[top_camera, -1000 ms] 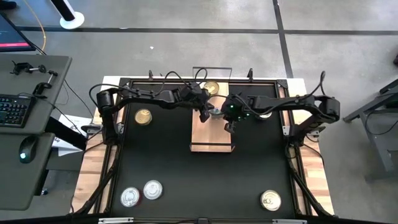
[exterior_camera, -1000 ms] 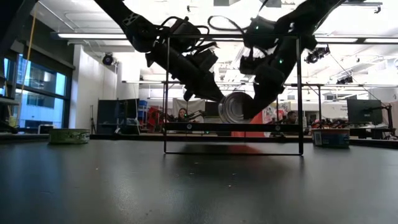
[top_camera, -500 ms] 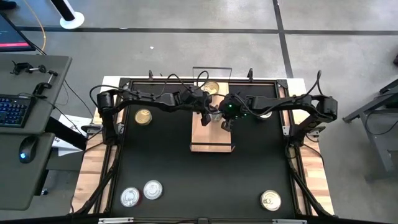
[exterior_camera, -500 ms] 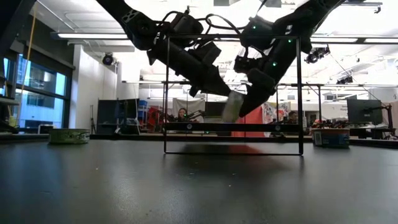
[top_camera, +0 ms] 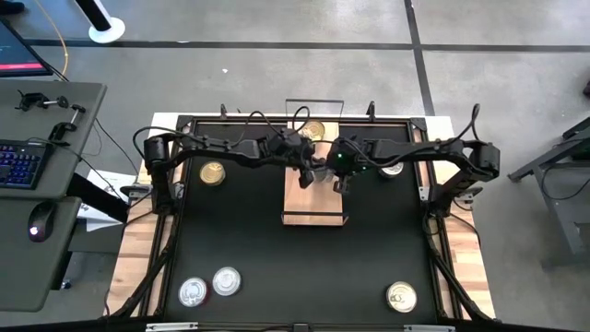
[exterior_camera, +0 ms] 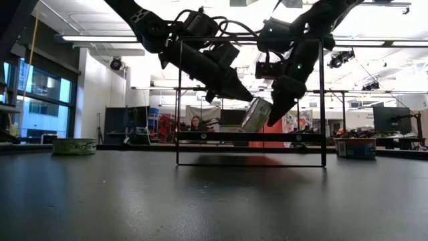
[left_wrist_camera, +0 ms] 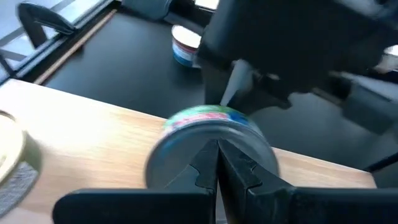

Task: Stack canned seafood by type on shelf
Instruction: Put the white-green tuna can on the shelf

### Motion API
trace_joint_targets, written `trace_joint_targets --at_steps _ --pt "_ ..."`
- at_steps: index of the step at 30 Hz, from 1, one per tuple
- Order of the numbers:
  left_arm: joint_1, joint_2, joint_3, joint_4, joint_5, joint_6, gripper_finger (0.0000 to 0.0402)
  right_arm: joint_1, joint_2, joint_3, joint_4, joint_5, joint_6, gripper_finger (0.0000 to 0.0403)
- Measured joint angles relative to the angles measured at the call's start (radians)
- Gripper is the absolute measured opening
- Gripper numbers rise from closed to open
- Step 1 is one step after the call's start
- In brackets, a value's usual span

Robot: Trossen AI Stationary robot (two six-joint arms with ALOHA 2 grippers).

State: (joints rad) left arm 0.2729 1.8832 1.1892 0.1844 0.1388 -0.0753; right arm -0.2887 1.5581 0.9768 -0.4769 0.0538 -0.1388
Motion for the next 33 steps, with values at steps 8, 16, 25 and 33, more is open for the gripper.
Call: trace_joint_targets --at_steps 8,16,25,33 --pt "0.001 -0.006 0.0 -0.042 -0.02 0.0 0.0 -0.013 0.0 0.066 -0.146 0.048 -0.069 0.0" --pt "0.063 -0.161 0.0 -0.409 -0.01 0.161 0.0 -0.046 -0.003 0.077 -0.207 0.009 -0.071 0.0" --pt "0.108 -0.505 -0.194 -0.456 0.104 0.091 0.0 -0.003 -0.003 0.074 -0.206 -0.183 -0.107 0.0" --pt "0.0 -0.835 -0.487 -0.339 -0.034 -0.171 0.0 0.029 -0.003 0.102 -0.169 -0.139 -0.147 0.0"
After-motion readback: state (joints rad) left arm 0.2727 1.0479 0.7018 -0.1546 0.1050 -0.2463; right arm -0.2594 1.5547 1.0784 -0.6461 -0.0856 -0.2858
